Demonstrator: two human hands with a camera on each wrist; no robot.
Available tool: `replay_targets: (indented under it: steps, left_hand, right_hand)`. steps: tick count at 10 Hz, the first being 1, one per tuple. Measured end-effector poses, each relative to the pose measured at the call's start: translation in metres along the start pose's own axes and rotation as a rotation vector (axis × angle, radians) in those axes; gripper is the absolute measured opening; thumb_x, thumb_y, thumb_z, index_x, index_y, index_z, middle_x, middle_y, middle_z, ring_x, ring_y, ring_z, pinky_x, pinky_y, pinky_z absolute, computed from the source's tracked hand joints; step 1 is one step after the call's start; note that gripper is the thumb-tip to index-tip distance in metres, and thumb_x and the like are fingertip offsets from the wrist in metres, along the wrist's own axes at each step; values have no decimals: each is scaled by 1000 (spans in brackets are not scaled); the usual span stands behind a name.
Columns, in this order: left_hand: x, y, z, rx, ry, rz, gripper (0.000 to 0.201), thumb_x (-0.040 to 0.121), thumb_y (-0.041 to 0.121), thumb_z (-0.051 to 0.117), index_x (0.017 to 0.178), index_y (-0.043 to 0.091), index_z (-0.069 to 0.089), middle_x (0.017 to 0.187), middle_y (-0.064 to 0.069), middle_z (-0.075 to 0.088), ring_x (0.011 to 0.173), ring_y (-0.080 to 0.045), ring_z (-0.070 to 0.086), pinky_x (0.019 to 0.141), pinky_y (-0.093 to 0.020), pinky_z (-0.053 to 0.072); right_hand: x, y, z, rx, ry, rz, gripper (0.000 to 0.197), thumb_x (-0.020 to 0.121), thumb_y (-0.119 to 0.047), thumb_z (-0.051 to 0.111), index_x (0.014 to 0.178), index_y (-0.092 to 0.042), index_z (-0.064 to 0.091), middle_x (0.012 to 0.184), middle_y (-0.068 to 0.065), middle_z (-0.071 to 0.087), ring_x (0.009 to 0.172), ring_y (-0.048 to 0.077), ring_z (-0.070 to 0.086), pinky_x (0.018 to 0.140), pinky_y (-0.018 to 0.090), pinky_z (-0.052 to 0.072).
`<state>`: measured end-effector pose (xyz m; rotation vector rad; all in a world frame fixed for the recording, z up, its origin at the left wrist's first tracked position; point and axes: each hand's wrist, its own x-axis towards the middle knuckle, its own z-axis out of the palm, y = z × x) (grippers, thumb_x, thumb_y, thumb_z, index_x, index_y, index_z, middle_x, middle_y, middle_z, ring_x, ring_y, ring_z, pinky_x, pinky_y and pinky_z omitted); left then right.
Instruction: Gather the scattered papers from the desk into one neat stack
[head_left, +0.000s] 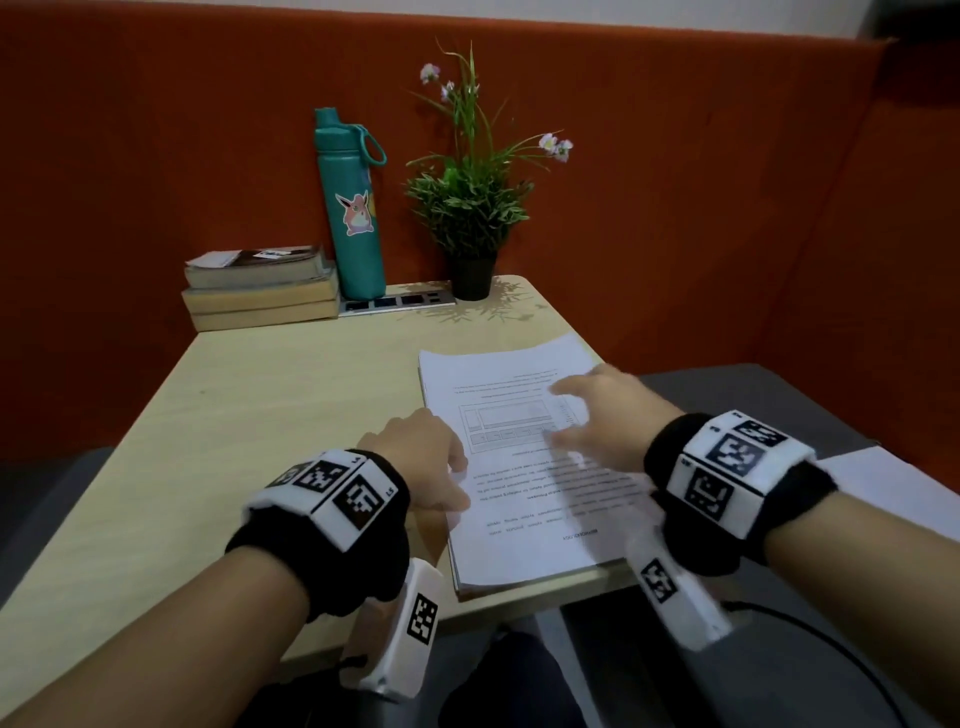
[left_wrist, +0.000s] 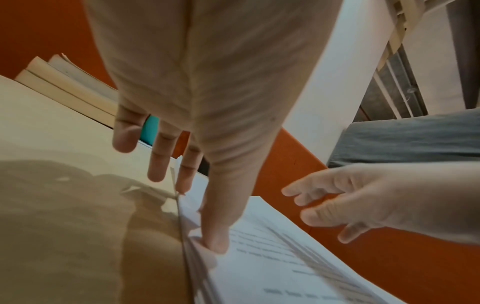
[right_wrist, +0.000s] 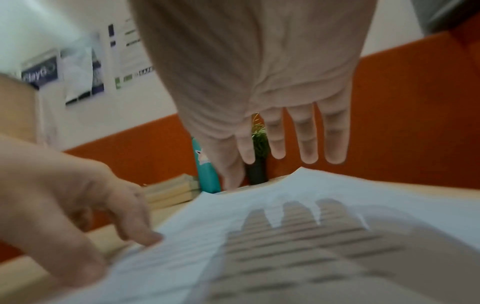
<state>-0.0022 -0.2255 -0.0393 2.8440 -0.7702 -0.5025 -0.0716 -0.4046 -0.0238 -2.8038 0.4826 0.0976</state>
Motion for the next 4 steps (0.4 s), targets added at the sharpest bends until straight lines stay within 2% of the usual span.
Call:
replay_targets:
  steps: [1,2,3,4]
  left_hand:
    - [-4,-3,0,5,15,12,46,77,35,72,121,24,65,108,4,48,106,-20,54,95,-34,44]
    - [-6,-10,3,-56,4,58,47,80,34,70,125,22,64,125,1,54,111,-20,55,90,-29,43]
    - [-28,-33,-7,-119,82,43,44,84,34,66,127,26,61,131,1,53,111,-15,55,86,-21,40]
    - [-59,-77,-9,-80,83,-61,64,84,54,58,143,37,39,146,4,38,130,-15,42,107,-32,37]
  right_hand:
    - [-1,-31,5,-10,-183,-16,82,79,-51,72,149,-23,40,155,3,38,137,23,43,106,35,38]
    - [0,-41,8,-116,-331,15,75,80,-47,72,142,-11,51,148,9,51,132,27,50,105,37,42]
    - [4,-43,6,-147,-334,9,76,81,-49,71,144,-14,48,149,7,50,131,27,50,101,34,43]
    - [2,-38,12,-204,-330,9,80,77,-58,68,146,-27,42,149,2,43,127,24,50,98,32,43]
